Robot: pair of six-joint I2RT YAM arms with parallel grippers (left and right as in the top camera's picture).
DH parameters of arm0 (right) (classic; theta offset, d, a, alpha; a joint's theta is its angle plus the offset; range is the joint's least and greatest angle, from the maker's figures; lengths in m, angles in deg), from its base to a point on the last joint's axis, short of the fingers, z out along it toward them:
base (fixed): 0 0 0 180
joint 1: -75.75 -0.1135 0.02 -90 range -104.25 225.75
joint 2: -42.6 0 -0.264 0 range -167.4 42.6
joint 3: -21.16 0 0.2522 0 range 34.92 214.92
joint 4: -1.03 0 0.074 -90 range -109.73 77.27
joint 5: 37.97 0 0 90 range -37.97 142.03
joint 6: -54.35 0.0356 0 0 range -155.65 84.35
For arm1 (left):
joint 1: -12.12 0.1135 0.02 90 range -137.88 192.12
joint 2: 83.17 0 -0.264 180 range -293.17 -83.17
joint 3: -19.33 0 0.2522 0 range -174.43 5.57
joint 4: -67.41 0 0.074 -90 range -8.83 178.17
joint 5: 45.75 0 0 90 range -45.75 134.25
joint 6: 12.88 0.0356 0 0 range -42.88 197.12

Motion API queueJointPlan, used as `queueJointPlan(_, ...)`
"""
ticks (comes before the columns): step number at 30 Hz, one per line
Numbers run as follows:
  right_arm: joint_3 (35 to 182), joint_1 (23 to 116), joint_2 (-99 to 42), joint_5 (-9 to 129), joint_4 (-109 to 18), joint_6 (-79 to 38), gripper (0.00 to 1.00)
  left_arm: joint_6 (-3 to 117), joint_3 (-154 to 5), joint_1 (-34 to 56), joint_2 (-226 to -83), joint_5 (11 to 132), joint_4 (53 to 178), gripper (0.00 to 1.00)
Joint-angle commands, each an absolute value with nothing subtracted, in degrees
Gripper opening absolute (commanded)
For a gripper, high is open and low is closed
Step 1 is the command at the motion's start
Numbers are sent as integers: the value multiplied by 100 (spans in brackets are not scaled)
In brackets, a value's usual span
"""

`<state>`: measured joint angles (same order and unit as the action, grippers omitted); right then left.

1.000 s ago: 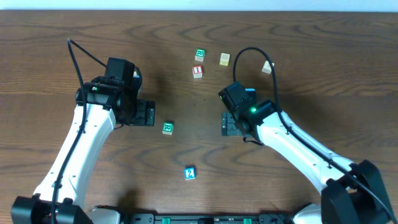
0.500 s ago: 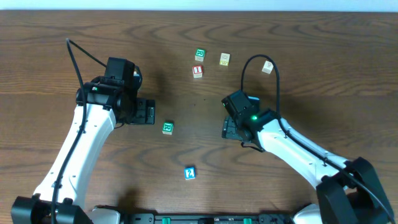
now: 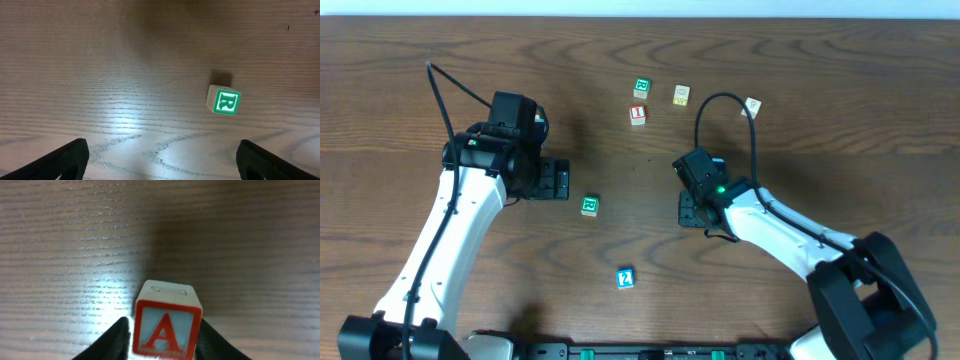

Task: Spell out Ai2
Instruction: 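Move right gripper to the red 'A' block and grasp it, then carry the 'A' block left and set it down mid-table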

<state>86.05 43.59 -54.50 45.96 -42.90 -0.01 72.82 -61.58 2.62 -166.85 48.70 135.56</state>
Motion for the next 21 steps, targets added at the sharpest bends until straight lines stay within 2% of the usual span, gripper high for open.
queueJointPlan(1, 8571, 4407, -5503, 4472, -4198, -257, 35, 7256, -6163, 264, -16652, 4817, 13578, 95)
queueJointPlan(4, 8571, 4464, -5503, 4459, -4107, -314, 33, 7256, -6163, 264, -16652, 4815, 13573, 96)
queueJointPlan(6, 8573, 4471, -5503, 4502, -3984, -316, 26, 7256, -6163, 264, -16652, 4815, 13569, 96)
queueJointPlan(12, 8828, 4464, -5503, 4905, -3781, -362, 27, 7256, -6163, 264, -16652, 4815, 13545, 96)
queueJointPlan(21, 10125, 4112, -5763, 4454, -4152, -403, 26, 7258, -6165, 264, -16652, 4815, 13501, 95)
